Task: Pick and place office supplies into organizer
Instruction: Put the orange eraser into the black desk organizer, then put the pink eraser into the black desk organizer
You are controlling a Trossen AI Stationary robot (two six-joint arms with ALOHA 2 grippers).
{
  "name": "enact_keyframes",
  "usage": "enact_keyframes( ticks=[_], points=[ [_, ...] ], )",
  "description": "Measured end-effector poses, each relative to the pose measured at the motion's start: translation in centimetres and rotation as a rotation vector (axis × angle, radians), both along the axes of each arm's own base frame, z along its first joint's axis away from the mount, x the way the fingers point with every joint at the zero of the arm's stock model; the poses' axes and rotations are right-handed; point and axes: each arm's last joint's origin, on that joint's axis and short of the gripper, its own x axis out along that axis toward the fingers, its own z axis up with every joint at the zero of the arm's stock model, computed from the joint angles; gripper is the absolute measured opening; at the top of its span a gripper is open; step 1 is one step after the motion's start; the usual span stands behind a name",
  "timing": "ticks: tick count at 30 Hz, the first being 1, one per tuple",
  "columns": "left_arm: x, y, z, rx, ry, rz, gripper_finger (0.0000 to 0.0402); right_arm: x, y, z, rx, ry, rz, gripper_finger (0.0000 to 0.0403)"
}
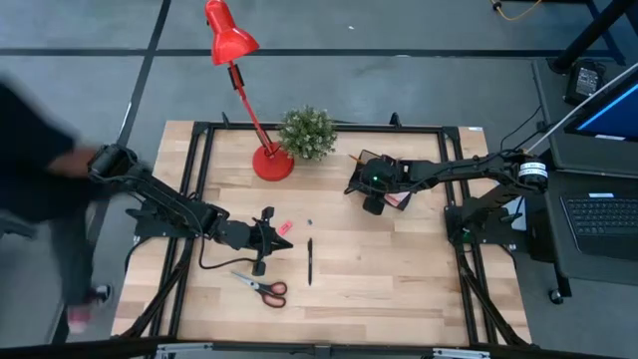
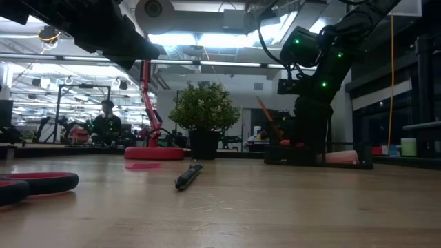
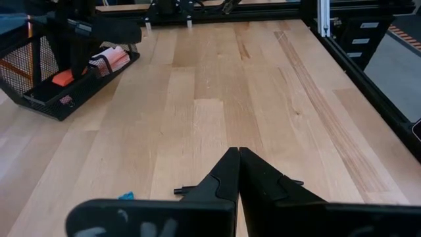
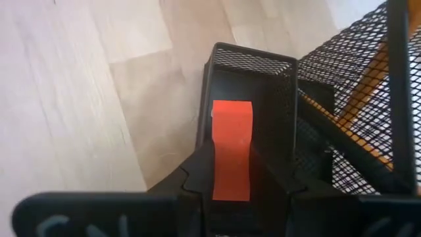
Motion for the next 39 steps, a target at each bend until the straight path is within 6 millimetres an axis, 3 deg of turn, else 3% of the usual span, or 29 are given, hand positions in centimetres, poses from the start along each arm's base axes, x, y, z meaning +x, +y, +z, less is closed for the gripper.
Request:
enact_keyframes(
  ticks=[13,28,39],
  points=[
    [0.00,0.00,0.01,-0.001,0.000,-0.001,0.0003,-0.04,-0.01,-0.02,0.000,0.005,0.000,0.0087],
    [0.00,0.00,0.00,-0.020,0.001,0.008,0.0003,-0.27,-0.77,-0.02,0.014,0.003,-0.028,0.0125],
    [0.00,0.00,0.00,-0.007,0.000,0.002,0.0003,-0.20,-0.97,0.07,-0.034,0.008,-0.016,0.0120]
  ],
)
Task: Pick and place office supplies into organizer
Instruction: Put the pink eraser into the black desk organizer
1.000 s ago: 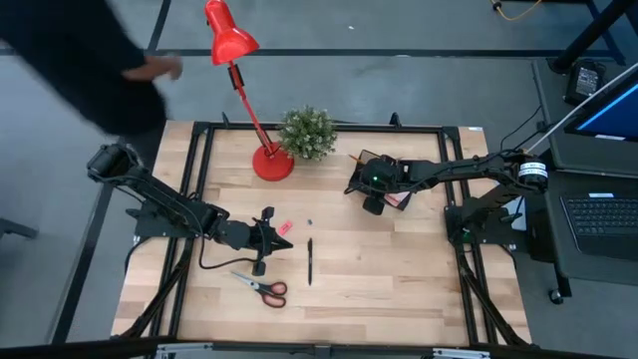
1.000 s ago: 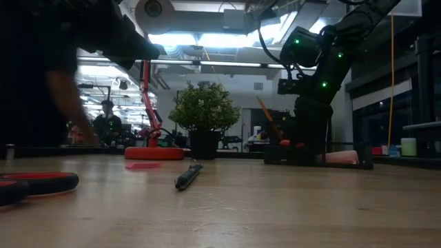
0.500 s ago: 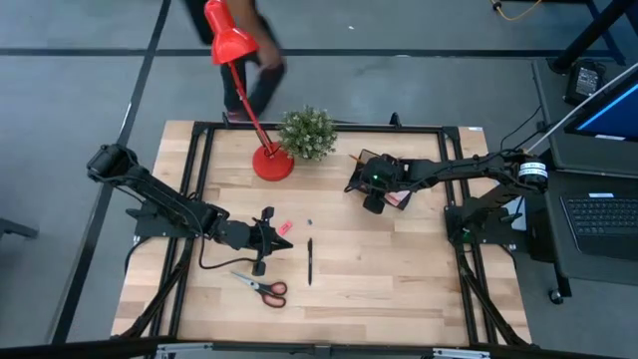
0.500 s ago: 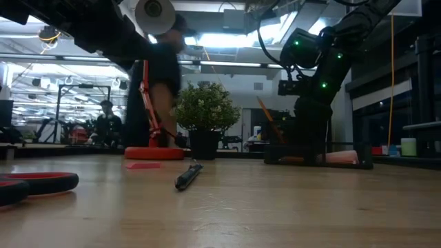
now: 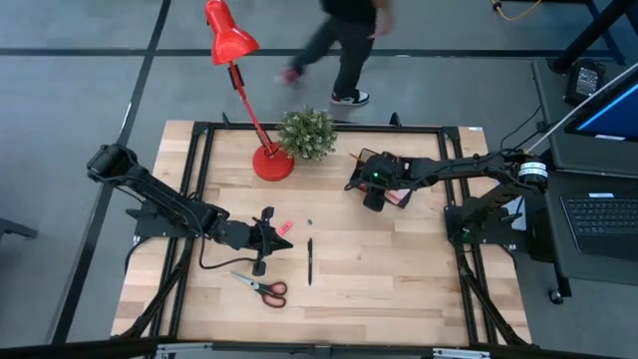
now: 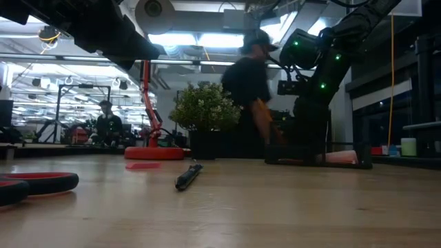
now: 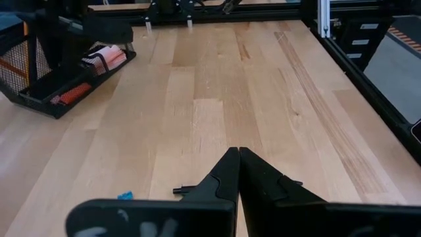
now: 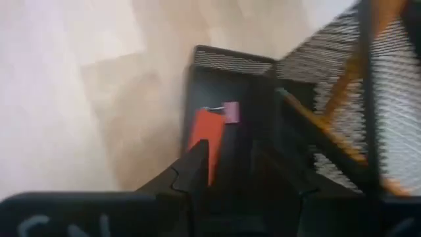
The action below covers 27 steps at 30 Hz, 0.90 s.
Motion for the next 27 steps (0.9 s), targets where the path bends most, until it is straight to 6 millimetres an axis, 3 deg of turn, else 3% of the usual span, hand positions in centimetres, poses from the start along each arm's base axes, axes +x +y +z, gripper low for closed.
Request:
enact_keyframes(
  ticks=[10,13,18,27],
  points=[
    [0.0,0.0,0.0,0.014,-0.001,-0.006,0.0003,0.6,0.1,0.9,-0.075,0.016,0.026,0.0023],
    [0.0,0.0,0.0,0.017,-0.001,-0.007,0.0003,1.2,0.8,2.7,-0.086,-0.020,0.055,0.0006],
    [0.0,0.0,0.0,0.034,-0.001,-0.014,0.0003,2.0,2.3,6.6,-0.113,-0.155,0.101,0.0019],
    [0.0,0.0,0.0,0.032,-0.001,-0.016,0.0003,0.8,6.5,11.1,-0.232,-0.368,0.132,0.0003]
  ],
)
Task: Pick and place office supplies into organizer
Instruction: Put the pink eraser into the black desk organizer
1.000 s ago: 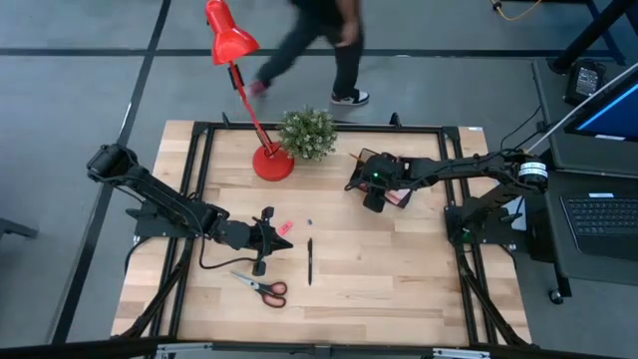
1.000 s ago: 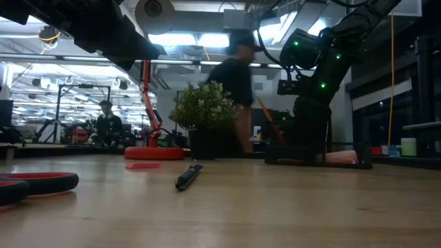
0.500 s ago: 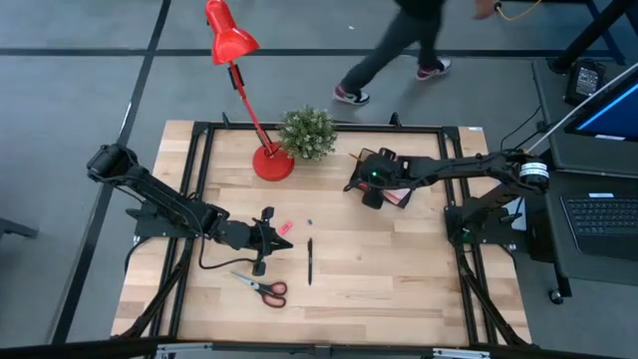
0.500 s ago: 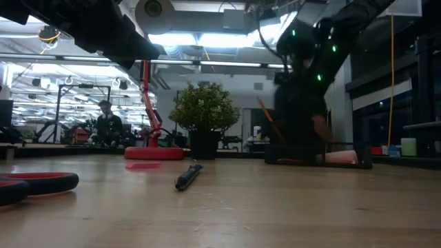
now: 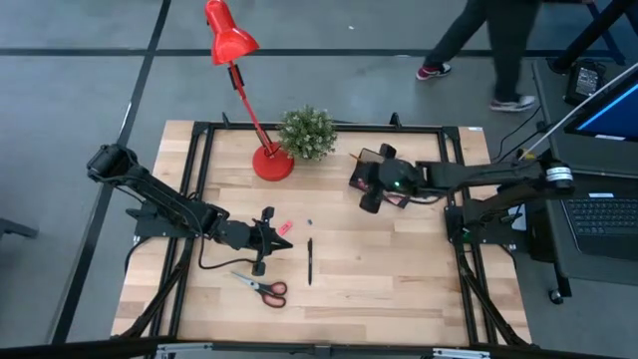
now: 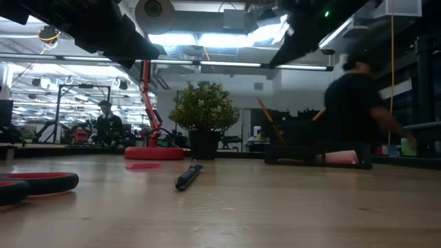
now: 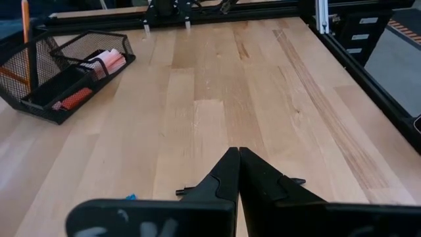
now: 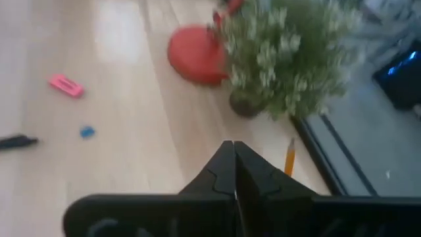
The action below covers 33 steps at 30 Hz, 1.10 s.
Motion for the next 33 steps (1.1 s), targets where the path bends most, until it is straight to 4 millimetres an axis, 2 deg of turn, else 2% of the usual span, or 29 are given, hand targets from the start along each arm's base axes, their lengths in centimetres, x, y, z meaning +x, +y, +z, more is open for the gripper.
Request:
enact_keyframes(
  ticks=[6,10,14,21,27,33],
  points=[
    [0.0,0.0,0.0,-0.025,0.001,0.011,0.0003,-0.3,2.9,1.7,-0.011,-0.119,0.098,0.0013],
    [0.0,0.0,0.0,-0.011,-0.002,0.002,0.0003,-0.1,4.8,1.5,0.016,-0.150,0.151,0.0008],
    [0.1,-0.1,0.3,0.053,-0.035,-0.030,0.0003,-0.1,6.6,-0.1,-0.020,-0.209,0.222,0.0004],
    [0.2,-0.4,0.9,0.093,-0.099,-0.057,0.0003,-1.4,8.8,-3.1,-0.075,-0.407,0.348,0.0007],
    [0.0,-0.9,1.0,0.128,-0.122,-0.013,0.0003,-4.1,10.1,-4.7,-0.173,-0.654,0.449,0.0003],
    [-0.1,-1.1,1.5,0.172,-0.171,0.055,0.0003,-6.8,9.8,-6.4,-0.189,-0.791,0.486,0.0022]
  ],
)
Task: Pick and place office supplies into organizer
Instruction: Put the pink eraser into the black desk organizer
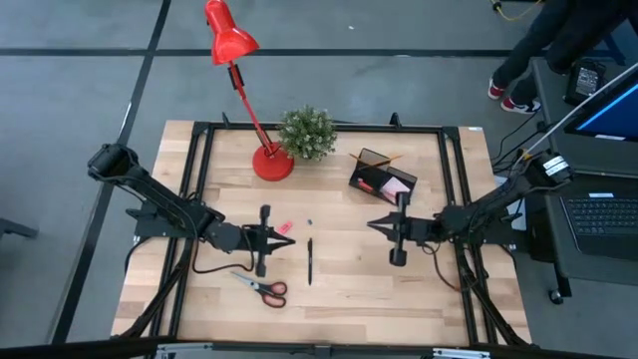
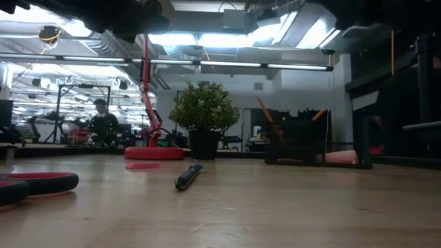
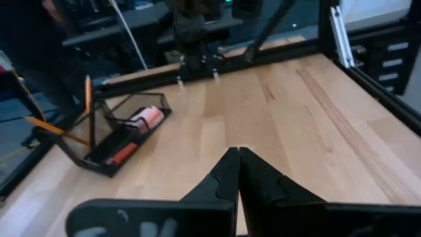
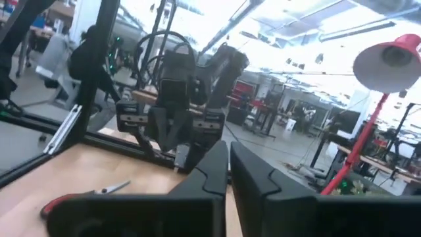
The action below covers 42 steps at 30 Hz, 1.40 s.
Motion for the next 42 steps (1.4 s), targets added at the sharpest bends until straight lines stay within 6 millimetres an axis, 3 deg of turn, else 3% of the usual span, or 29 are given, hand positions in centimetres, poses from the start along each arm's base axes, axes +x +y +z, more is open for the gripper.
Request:
enact_keyframes(
  ticks=[6,26,42],
  points=[
    [0.0,0.0,0.0,-0.005,-0.005,0.004,0.0003,-0.7,-0.3,-1.0,0.046,0.015,0.012,0.0029],
    [0.0,0.0,0.0,-0.038,-0.008,0.014,0.0003,-0.6,-0.5,-1.1,0.035,0.021,0.001,0.0030],
    [0.5,2.0,-0.9,-0.153,0.065,0.143,0.0003,-0.6,-0.5,-1.0,0.036,0.020,0.001,0.0030]
  ],
)
